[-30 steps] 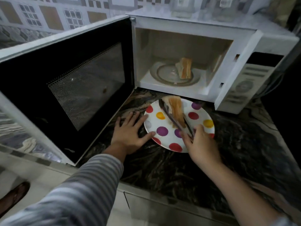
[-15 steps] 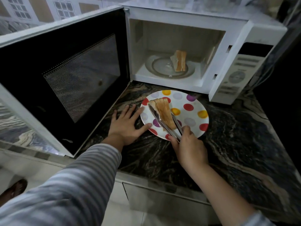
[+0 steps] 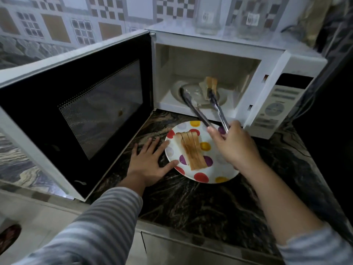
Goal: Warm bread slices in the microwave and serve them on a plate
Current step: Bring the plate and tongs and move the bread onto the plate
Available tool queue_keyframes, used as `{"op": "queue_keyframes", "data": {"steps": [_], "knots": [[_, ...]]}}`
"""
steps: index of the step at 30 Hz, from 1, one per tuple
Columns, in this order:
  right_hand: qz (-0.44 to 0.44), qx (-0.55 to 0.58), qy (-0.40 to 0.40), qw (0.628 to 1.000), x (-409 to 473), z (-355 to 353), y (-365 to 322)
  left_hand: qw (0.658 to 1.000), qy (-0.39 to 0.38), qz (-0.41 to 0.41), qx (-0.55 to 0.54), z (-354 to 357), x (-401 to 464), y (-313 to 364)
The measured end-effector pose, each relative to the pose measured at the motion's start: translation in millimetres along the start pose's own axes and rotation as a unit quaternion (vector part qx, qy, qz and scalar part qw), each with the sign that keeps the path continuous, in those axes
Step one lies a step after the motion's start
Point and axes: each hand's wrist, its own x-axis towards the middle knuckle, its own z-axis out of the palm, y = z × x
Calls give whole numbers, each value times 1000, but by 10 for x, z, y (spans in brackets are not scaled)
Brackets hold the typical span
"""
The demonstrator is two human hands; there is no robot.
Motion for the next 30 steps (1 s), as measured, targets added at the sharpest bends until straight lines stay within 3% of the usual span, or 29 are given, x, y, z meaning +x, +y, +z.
{"op": "queue_keyframes", "data": {"steps": [5, 12, 23, 30], "knots": [[29, -16, 51, 998, 836, -8, -102, 1000, 10, 1, -15, -7, 22, -21], [128, 30, 31, 991, 1631, 327, 2, 1000, 7, -5, -29, -32, 23, -23], [183, -21, 27, 982, 1990, 555, -11, 999, 18, 1, -38, -2, 35, -56], [170, -53, 38, 983, 1997, 562, 30, 999, 21, 0, -44, -12, 35, -46]]}}
